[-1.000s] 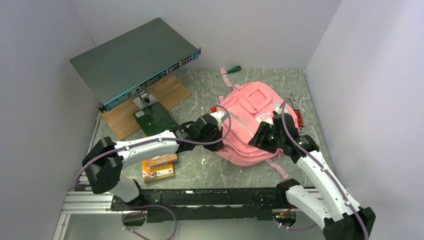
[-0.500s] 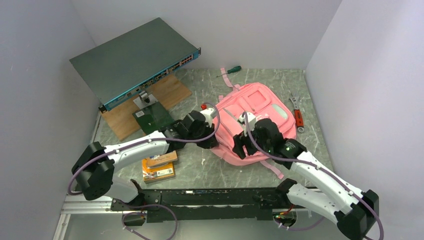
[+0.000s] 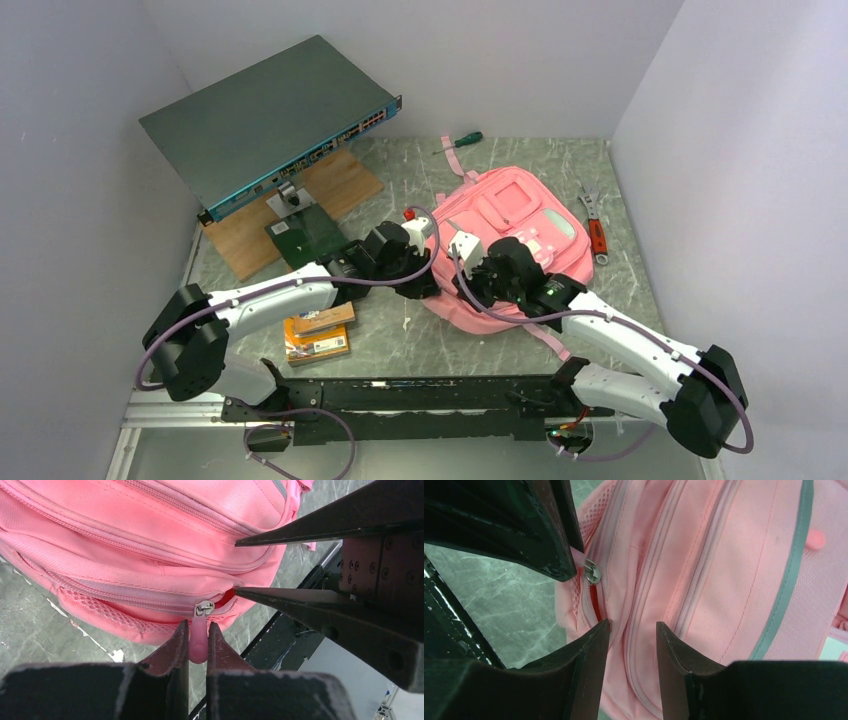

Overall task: Pack the student bag
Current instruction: Unzip the student bag at the center of the board.

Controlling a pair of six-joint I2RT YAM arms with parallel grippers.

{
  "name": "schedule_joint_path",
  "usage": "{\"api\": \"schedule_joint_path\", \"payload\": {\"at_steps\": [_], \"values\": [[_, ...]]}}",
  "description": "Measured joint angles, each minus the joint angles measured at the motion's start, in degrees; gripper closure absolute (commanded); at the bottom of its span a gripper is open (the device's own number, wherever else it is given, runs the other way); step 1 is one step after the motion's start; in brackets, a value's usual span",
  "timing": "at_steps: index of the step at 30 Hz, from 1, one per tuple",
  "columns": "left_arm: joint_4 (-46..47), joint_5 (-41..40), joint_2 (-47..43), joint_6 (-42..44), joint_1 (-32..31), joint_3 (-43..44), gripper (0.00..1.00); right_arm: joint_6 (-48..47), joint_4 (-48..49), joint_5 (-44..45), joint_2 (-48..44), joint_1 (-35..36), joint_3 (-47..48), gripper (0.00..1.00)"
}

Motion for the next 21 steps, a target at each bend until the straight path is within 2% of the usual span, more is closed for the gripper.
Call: {"api": "schedule_joint_path", "payload": {"at_steps": [12,18,21], "values": [[0.61,1.03,0.0,-1.33,0.04,0.0,1.0,-1.68,3.58,0.46,-0.04,1.03,-1.22,0.59],[0.52,1.44,0.0,-1.92,0.02,0.0,1.0,-3.5,3.8,1.49,0.55,2.45,-1.92,0.42],[0.28,1.77,0.0,-2.14,0.02,0.0,1.0,-3.98,4.68,1.97,0.81,3.13,-2.69,0.4]]}}
